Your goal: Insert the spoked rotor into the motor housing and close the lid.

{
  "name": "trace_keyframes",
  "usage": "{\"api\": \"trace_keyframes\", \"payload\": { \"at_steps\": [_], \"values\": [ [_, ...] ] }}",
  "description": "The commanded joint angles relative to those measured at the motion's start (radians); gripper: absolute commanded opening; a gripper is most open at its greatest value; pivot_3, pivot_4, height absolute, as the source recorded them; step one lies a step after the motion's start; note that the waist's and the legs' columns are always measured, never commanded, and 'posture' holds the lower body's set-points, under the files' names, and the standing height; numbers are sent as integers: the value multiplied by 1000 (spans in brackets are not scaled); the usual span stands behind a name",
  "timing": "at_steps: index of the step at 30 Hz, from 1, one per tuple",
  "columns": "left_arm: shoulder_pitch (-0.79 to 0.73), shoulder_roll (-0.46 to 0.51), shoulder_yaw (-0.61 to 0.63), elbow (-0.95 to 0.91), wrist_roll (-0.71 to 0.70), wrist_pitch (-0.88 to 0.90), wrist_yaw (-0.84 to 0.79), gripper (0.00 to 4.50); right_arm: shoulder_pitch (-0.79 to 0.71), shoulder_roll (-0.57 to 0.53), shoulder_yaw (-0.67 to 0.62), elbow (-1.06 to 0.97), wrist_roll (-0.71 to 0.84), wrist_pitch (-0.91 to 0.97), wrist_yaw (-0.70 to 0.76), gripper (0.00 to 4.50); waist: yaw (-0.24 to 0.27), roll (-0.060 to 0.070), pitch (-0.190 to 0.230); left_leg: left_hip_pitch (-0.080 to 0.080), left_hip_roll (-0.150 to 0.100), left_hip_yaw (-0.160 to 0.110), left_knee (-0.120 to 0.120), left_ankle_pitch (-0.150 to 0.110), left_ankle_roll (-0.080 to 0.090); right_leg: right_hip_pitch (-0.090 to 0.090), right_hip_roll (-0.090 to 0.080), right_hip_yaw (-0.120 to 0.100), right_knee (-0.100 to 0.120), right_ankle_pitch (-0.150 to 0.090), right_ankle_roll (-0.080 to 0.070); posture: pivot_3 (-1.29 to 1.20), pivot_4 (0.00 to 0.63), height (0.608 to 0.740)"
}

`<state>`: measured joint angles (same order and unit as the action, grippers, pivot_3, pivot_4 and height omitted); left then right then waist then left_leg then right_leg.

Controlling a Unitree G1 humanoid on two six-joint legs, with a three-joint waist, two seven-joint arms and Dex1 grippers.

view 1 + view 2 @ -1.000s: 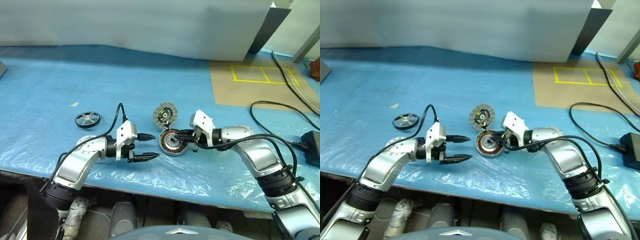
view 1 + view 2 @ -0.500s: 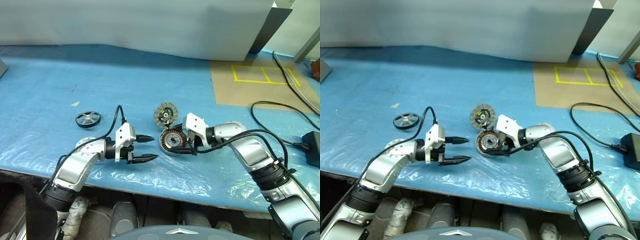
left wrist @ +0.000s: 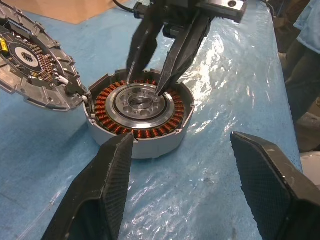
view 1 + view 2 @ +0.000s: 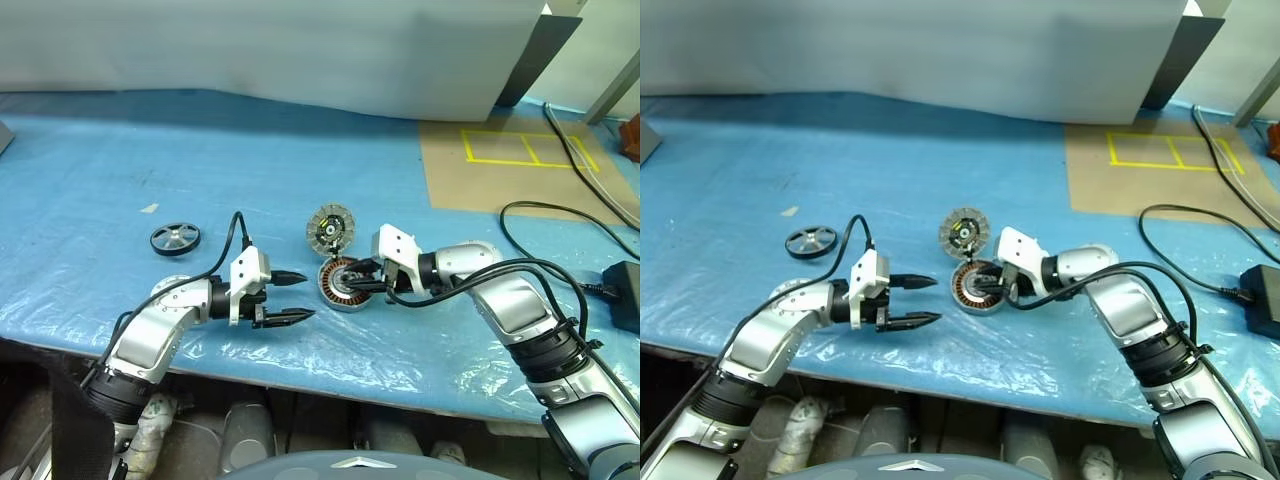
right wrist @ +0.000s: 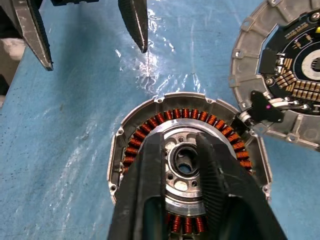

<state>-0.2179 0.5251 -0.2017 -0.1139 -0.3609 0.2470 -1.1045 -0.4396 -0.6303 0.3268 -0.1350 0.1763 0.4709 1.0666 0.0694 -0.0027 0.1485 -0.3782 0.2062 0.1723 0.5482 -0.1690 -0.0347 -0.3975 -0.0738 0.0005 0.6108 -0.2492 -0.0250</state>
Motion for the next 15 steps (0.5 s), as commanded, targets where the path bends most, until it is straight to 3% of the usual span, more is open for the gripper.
{"api": "trace_keyframes", "payload": {
  "at_steps": [1, 15],
  "values": [
    [-9, -1, 5, -7, 3, -16, -2, 3279, -14, 10, -3, 13, -8, -6, -6, 1142, 0, 0, 0, 0, 0, 0, 0, 0, 0, 0, 0, 0, 0, 0, 0, 0, 150, 740],
    [-7, -8, 5, 6, 12, -31, -2, 3279, -11, -1, 35, 71, -68, -52, 24, 1142, 0, 0, 0, 0, 0, 0, 2, 0, 0, 0, 0, 0, 2, 0, 0, 0, 150, 740]
  ]
}}
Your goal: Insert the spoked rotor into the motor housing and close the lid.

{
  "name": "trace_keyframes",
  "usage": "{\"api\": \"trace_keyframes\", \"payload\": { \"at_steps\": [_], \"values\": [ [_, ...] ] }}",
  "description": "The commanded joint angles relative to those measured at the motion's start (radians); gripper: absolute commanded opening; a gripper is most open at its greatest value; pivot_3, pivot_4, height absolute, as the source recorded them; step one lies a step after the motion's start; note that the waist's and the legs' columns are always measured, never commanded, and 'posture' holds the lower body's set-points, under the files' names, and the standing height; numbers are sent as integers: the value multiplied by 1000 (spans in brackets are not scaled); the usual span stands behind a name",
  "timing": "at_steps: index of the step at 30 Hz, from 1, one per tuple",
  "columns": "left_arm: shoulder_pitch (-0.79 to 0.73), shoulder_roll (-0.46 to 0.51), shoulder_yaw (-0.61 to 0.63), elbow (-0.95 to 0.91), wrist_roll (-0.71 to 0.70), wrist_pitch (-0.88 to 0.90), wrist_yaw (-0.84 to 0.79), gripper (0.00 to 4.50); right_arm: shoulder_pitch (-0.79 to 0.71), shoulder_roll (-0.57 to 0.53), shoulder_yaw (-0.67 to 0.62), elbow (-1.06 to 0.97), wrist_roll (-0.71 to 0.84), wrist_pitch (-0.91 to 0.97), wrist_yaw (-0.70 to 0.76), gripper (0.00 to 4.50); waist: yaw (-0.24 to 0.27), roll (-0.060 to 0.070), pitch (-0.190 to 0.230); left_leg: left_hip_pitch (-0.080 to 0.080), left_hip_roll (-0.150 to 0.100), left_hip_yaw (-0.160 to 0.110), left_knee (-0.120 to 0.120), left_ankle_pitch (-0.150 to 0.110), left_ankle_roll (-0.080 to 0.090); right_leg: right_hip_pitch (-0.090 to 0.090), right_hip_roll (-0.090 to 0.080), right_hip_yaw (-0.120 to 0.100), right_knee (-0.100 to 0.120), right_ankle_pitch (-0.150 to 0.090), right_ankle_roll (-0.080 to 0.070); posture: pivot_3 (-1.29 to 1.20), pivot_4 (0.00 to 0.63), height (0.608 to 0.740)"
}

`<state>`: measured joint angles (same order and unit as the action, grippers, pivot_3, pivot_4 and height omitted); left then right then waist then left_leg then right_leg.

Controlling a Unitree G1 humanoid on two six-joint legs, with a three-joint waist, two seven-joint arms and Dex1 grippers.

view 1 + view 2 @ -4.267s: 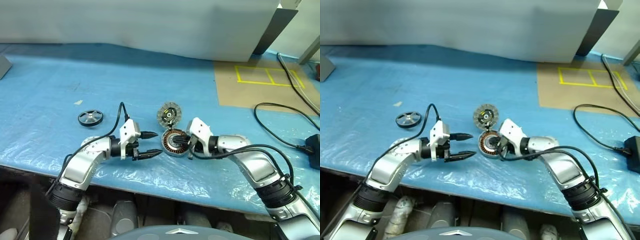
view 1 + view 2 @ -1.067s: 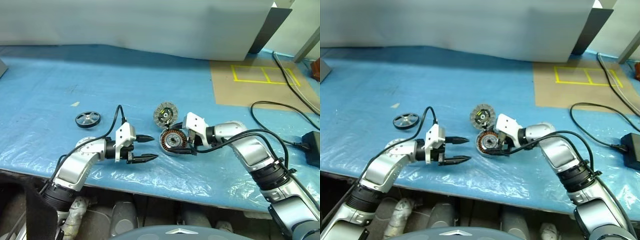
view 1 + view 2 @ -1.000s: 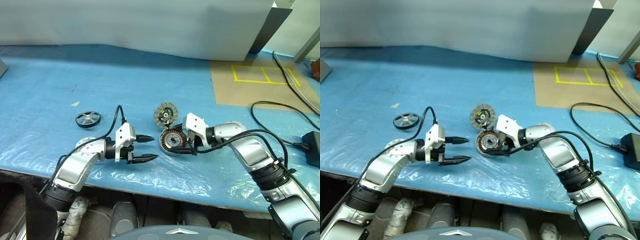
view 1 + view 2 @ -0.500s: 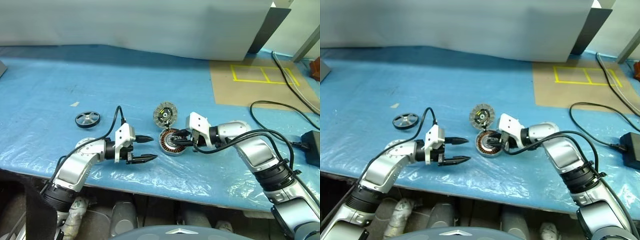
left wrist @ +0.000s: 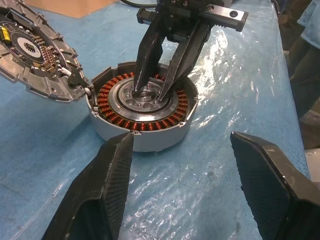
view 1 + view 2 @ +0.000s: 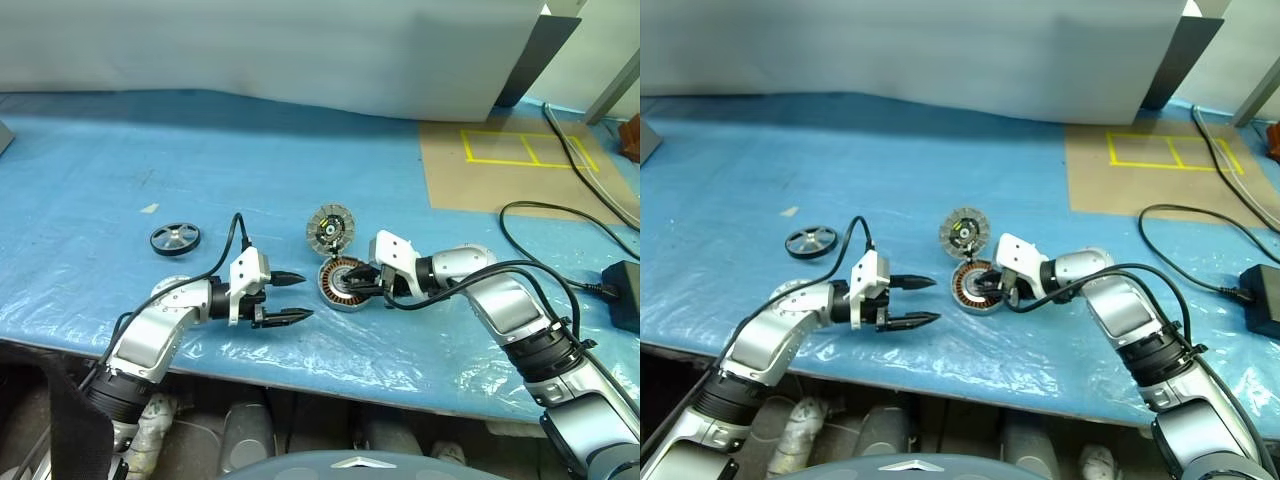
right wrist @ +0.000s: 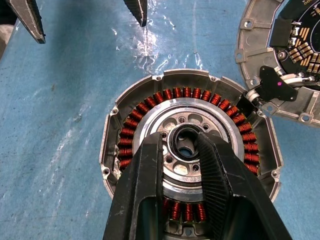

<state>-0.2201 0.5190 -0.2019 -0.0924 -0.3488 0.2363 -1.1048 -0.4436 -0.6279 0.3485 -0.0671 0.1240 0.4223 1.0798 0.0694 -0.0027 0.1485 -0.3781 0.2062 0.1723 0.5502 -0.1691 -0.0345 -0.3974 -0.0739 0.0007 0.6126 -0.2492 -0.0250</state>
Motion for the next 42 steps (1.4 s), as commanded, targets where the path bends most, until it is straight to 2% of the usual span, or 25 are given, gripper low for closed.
{"api": "trace_keyframes", "payload": {
  "at_steps": [1, 8, 11, 12, 23, 31, 42],
  "values": [
    [-3, -3, 5, -13, 2, -24, -2, 3279, -8, -5, 22, 4, -23, -5, 15, 1142, 0, 0, 0, 0, 0, 0, 0, 0, 0, 0, 0, 0, 0, 0, 0, 0, 150, 740],
    [1, -11, -1, -6, 7, -35, -2, 3279, -25, -15, 65, 21, -65, -30, 53, 1142, 0, 0, 0, 1, 0, 0, 2, -1, 1, 0, 0, 0, 2, 0, 0, 0, 150, 740],
    [0, -19, -5, -3, 11, -37, 2, 3279, -29, -24, 72, 33, -73, -42, 75, 191, 0, 0, 0, 1, 0, 0, 2, -1, 1, 0, 0, 0, 2, 0, 0, 0, 150, 740],
    [0, -21, -4, -3, 12, -37, 2, 3279, -29, -27, 73, 35, -76, -46, 82, 42, 0, 0, 0, 1, 0, 0, 2, -1, 1, 0, 0, 0, 2, 0, 0, 0, 150, 740],
    [-5, -31, 2, -8, 13, -27, 11, 3279, -49, -12, 53, 77, -79, -62, 92, 42, 0, 0, 0, 2, 1, 0, 3, -1, 2, 1, 0, 1, 4, 0, 0, 0, 150, 740],
    [-7, -28, 2, -10, 13, -22, 10, 3279, -62, -2, -33, -45, 42, 54, 114, 42, 0, 0, 0, 1, 1, 0, 4, -1, 2, -1, 0, 1, 6, 0, 0, 0, 150, 740],
    [-18, -25, 0, 5, 16, -27, 0, 3279, -63, -42, 0, -65, -18, 2, 102, 42, 0, 0, 0, -1, 1, 0, 4, -1, 2, -3, 0, 1, 6, 0, 0, 0, 150, 740]
  ]
}}
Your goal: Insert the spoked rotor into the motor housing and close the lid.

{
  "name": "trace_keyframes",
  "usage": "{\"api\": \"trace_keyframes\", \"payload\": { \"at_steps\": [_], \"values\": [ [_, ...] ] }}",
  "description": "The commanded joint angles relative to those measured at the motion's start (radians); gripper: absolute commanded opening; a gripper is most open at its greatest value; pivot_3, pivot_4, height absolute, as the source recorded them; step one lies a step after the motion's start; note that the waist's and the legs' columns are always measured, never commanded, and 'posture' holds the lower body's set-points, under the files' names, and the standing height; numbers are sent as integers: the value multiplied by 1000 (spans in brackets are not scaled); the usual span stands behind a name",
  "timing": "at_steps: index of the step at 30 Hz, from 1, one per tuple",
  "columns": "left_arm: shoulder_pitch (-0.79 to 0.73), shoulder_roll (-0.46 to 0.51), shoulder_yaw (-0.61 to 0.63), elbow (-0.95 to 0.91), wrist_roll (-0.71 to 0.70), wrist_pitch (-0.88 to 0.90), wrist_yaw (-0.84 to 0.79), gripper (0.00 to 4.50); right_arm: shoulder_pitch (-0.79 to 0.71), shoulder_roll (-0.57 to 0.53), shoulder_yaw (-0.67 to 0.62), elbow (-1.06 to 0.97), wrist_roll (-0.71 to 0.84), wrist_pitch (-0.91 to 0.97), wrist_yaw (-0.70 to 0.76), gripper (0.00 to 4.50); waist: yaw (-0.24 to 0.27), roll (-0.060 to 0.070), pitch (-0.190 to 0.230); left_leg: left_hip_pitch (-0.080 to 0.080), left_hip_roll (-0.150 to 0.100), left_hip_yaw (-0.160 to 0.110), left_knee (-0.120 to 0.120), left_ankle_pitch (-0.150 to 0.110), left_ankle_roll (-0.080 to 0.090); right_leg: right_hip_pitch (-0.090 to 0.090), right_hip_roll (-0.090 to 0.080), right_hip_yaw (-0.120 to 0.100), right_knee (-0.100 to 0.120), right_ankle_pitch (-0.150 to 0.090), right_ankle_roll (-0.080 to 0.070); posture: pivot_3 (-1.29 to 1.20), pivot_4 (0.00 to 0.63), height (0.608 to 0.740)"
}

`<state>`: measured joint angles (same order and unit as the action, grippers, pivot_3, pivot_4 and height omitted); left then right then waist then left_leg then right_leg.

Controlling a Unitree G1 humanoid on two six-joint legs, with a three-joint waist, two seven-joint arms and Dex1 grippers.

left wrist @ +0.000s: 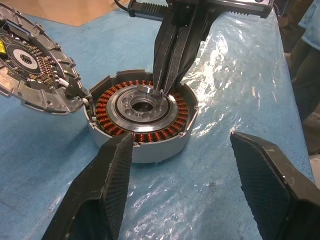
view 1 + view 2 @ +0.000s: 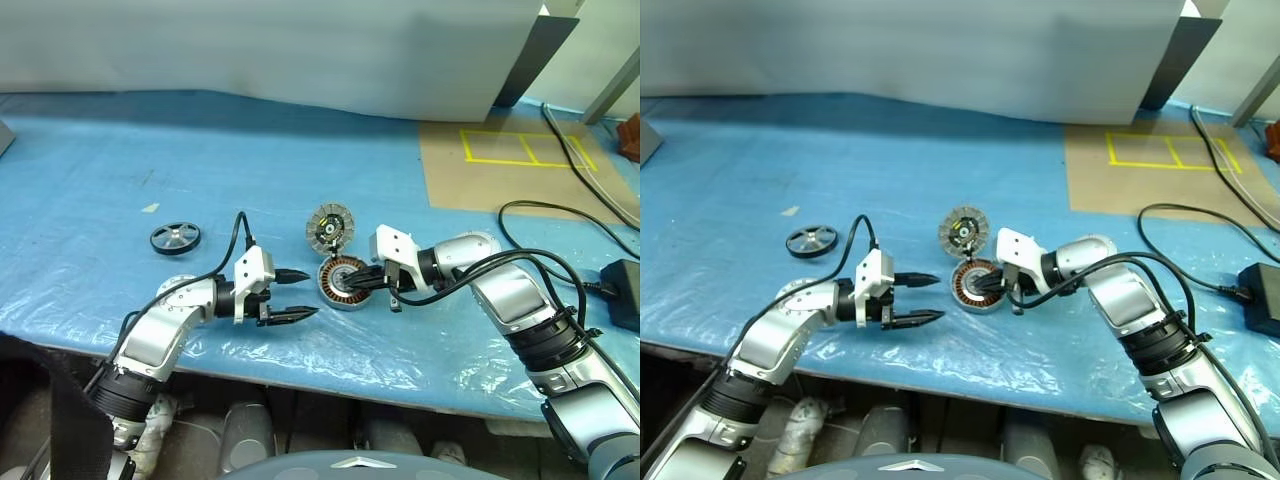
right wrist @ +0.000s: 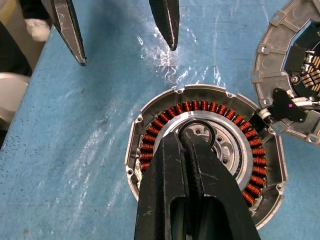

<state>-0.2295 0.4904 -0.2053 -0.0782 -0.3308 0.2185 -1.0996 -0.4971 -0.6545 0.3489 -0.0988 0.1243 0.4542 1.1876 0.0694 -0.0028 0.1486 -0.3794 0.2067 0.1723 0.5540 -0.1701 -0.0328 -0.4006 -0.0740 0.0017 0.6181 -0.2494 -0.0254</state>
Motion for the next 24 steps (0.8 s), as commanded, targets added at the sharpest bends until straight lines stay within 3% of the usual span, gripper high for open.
{"api": "trace_keyframes", "payload": {
  "at_steps": [1, 24],
  "values": [
    [-8, 3, 3, -9, -4, -8, -6, 3279, -11, -12, -4, -38, -14, -25, -9, 42, 0, 0, 0, 0, 0, 0, 0, 0, 0, 0, 0, 0, 0, 0, 0, 0, 150, 740],
    [-8, -15, -1, -21, -8, 12, 7, 3279, -121, -36, 136, 73, -231, -288, 60, 42, -1, 0, 0, -1, 0, 0, 0, 0, 0, -1, 0, 0, 0, 0, 0, 0, 150, 740]
  ]
}}
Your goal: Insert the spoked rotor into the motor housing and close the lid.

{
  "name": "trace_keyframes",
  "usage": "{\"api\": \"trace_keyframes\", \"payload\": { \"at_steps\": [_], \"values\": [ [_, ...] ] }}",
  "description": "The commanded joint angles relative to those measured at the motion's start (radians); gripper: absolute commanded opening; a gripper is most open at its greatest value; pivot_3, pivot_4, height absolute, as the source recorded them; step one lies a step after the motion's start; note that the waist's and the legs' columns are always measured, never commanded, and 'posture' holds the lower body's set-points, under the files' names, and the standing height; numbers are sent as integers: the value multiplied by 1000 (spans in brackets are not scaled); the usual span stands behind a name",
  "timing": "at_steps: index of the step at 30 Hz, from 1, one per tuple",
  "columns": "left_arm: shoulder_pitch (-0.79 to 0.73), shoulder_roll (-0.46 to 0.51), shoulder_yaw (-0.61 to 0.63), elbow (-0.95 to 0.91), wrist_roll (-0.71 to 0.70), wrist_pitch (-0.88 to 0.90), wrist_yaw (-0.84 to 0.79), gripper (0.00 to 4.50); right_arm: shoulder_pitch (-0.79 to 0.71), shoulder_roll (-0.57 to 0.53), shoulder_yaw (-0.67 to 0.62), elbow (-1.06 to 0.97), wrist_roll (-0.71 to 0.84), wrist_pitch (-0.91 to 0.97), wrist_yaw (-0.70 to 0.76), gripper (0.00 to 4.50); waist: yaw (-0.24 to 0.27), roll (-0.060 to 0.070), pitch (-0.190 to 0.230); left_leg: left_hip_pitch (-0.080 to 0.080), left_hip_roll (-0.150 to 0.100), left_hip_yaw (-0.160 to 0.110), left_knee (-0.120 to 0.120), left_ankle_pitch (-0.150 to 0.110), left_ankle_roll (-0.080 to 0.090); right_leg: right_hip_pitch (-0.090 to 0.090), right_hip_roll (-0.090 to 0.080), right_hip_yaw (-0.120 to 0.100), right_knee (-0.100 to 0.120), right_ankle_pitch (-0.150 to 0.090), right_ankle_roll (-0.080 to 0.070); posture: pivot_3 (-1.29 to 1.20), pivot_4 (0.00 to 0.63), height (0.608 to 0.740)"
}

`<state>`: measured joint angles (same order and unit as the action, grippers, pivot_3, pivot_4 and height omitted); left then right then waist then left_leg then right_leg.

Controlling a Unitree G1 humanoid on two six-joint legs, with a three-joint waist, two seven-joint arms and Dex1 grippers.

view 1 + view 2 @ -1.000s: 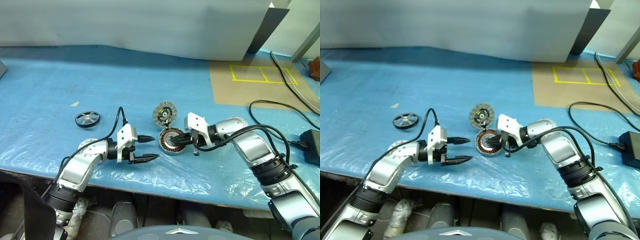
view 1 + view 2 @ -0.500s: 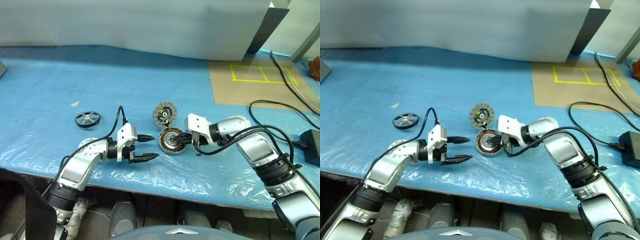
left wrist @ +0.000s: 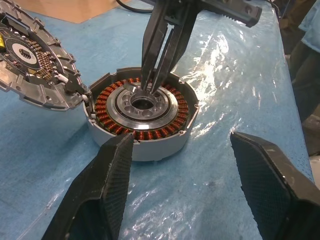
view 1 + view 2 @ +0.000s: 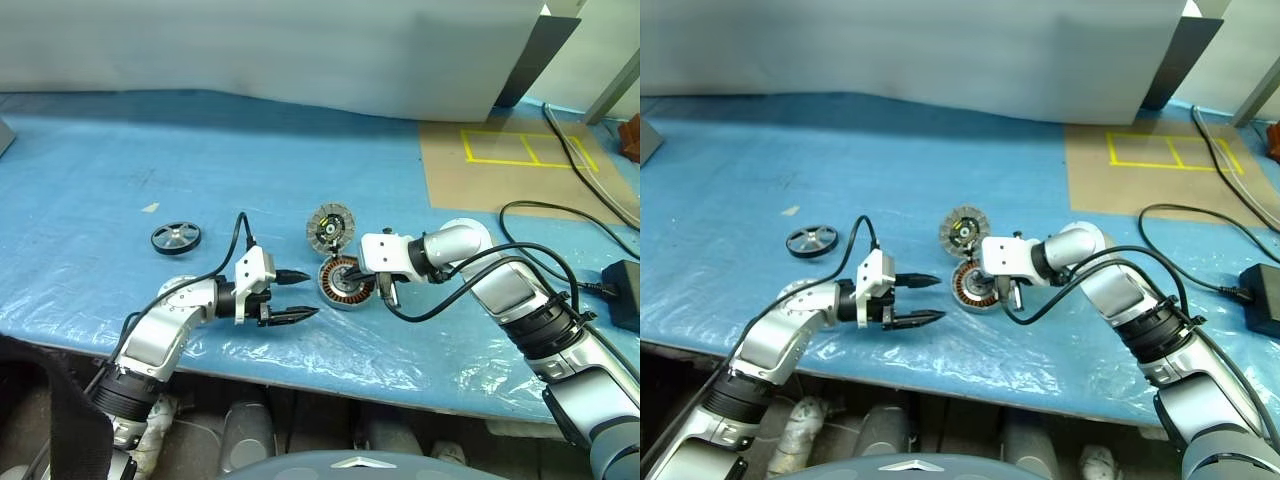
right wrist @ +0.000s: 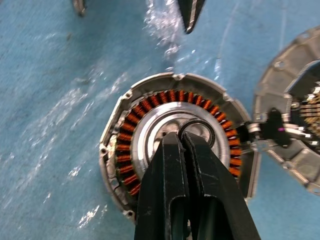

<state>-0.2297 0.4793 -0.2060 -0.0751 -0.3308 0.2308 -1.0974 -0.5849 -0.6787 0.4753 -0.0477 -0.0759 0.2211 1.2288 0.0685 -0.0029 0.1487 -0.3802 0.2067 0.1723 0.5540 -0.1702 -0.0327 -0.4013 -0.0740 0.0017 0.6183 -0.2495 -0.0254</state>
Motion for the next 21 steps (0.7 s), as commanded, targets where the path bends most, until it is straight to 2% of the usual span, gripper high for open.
{"api": "trace_keyframes", "payload": {
  "at_steps": [1, 14, 21],
  "values": [
    [-7, -6, 0, -25, -7, 0, 7, 3279, -38, -11, 13, 33, -38, -69, 22, 42, 0, 0, 0, 0, 0, 0, 0, 0, 0, 0, 0, 0, 0, 0, 0, 0, 150, 740],
    [2, -11, -2, -31, -5, -1, 16, 3279, -90, 10, 4, 104, -65, -135, 52, 42, -1, 0, 0, 0, 1, 0, 6, -1, 2, 0, 0, 1, 4, 0, 0, 0, 150, 740],
    [3, -15, -4, -30, -4, -2, 19, 3279, -70, -1, 17, 96, -75, -156, 90, 42, -1, 0, 0, 0, 1, 0, 6, -1, 2, 0, 0, 1, 4, 0, 0, 0, 150, 740]
  ]
}}
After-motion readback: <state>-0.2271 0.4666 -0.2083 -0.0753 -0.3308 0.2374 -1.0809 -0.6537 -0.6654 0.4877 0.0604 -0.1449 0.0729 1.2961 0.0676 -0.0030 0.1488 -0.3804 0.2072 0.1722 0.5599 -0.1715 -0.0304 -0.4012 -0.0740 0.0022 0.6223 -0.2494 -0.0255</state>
